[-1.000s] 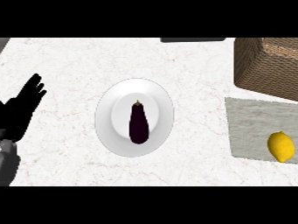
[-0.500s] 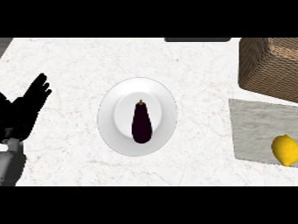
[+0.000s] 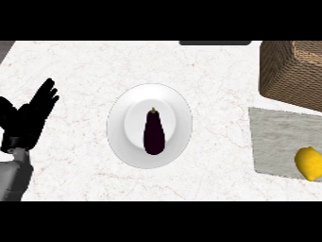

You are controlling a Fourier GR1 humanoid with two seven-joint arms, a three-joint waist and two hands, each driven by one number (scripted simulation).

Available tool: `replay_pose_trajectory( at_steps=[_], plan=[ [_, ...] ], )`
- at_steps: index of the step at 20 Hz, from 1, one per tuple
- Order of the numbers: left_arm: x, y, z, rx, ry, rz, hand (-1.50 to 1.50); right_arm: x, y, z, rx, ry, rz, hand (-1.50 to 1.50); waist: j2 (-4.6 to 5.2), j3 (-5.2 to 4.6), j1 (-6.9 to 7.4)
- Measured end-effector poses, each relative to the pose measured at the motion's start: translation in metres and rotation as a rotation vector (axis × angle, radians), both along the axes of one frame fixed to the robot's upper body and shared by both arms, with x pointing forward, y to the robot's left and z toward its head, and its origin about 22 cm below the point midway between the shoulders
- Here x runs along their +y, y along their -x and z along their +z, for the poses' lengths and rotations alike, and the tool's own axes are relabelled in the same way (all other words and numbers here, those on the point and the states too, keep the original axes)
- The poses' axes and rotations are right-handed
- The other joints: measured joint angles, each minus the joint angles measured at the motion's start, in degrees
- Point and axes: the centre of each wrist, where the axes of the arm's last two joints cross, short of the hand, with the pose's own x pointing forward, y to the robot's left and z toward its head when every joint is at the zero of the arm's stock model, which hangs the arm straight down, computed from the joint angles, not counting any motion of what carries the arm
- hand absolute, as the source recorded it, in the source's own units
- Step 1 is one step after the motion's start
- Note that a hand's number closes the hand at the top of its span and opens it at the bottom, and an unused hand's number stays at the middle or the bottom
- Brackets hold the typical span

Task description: Pick the lemon from the placemat and place it in the basket

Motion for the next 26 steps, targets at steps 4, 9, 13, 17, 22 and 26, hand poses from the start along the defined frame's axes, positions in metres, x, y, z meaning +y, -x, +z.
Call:
replay_pose_trajectory(
  at_steps=[4,9,13,17,22,26],
  plan=[
    [0.003,0.003,0.0,0.003,0.002,-0.002,0.0,0.006,-0.012,-0.02,0.054,0.047,-0.005,-1.5,-0.01,0.0,0.08],
    [0.005,0.004,-0.001,0.003,0.002,0.007,0.0,0.005,-0.015,-0.037,0.115,0.092,0.005,-1.5,-0.04,-0.01,-0.02],
    [0.01,-0.002,0.004,0.002,-0.001,0.004,0.0,0.001,-0.019,-0.049,0.136,0.115,0.009,-1.5,-0.04,-0.02,-0.09],
    [0.003,-0.002,0.0,0.004,0.004,0.006,0.0,-0.003,-0.018,-0.048,0.132,0.113,0.017,-1.5,-0.07,-0.03,-0.17],
    [0.006,-0.001,0.007,0.003,-0.003,0.005,0.0,-0.016,-0.011,-0.05,0.131,0.075,0.052,-1.5,-0.08,-0.03,-0.21],
    [0.006,0.002,0.008,0.008,-0.005,0.0,0.0,-0.015,-0.009,-0.054,0.129,0.058,0.083,-1.5,-0.09,-0.02,-0.2]
  ],
)
